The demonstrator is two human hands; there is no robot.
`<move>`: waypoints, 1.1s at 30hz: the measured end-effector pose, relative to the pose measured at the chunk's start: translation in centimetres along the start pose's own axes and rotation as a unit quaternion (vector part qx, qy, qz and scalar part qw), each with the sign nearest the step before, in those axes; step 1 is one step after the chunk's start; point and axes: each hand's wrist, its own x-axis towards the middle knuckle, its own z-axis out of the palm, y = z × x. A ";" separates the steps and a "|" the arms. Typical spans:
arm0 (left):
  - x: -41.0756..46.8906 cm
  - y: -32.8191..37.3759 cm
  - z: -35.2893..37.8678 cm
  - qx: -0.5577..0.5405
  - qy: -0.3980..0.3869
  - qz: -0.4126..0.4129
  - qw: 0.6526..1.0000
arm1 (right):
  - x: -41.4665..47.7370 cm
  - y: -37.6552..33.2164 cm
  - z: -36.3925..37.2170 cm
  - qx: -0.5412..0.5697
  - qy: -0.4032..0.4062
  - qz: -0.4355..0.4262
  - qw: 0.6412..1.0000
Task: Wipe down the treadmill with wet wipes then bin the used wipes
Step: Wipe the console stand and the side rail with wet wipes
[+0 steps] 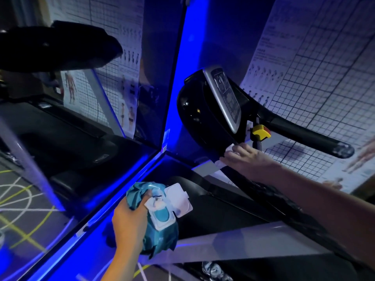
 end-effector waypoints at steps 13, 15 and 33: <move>0.3 -1.2 -1.8 0.040 0.025 0.005 0.999 | 16.1 2.2 -3.4 0.229 0.073 0.157 0.958; 0.1 -1.1 -2.0 0.042 0.027 0.008 0.999 | 17.3 1.9 -1.7 0.180 -0.009 0.149 0.972; 0.0 -1.3 -0.2 -0.017 0.012 0.013 1.000 | 1.0 -3.2 0.9 0.206 -0.061 0.097 0.972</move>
